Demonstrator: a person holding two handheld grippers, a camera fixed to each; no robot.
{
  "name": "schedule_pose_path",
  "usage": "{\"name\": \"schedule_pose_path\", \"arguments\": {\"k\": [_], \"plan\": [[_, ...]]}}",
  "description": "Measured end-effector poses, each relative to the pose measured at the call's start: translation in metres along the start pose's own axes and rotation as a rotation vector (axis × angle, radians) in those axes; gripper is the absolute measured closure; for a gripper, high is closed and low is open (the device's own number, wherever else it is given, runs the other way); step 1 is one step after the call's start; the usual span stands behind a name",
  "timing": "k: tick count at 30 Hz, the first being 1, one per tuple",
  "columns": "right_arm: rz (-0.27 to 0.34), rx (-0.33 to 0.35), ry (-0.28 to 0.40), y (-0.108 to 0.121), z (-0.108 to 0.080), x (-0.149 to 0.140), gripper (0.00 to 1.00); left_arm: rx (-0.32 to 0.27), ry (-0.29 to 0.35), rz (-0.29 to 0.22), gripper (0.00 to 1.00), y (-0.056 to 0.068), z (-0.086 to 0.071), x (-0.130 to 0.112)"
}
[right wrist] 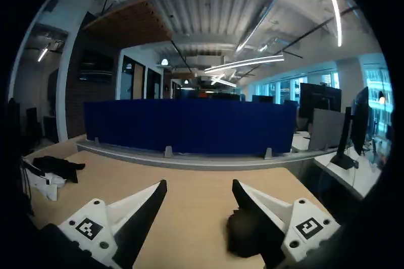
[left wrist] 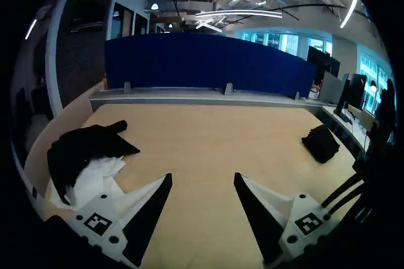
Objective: Fold towel
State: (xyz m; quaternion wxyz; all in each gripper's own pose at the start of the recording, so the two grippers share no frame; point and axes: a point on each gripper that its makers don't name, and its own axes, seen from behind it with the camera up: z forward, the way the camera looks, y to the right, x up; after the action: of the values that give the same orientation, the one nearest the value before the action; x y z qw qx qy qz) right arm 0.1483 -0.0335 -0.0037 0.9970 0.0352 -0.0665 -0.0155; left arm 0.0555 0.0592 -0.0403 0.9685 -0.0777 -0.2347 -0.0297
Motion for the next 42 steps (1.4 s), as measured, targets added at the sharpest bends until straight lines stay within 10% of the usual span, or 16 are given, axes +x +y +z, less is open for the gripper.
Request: {"name": "schedule_pose_path", "arguments": {"k": [12,42], "plan": [[0.021,-0.006,-0.021,-0.025,-0.003,-0.001,0.00,0.073,0.273,-0.058,0.10,-0.028,-0.008,0.059],[0.120,-0.095,-0.140,-0.001,-0.002,-0.026,0.00,0.184,0.446,0.093,0.10,-0.045,0.009,0.032]]}}
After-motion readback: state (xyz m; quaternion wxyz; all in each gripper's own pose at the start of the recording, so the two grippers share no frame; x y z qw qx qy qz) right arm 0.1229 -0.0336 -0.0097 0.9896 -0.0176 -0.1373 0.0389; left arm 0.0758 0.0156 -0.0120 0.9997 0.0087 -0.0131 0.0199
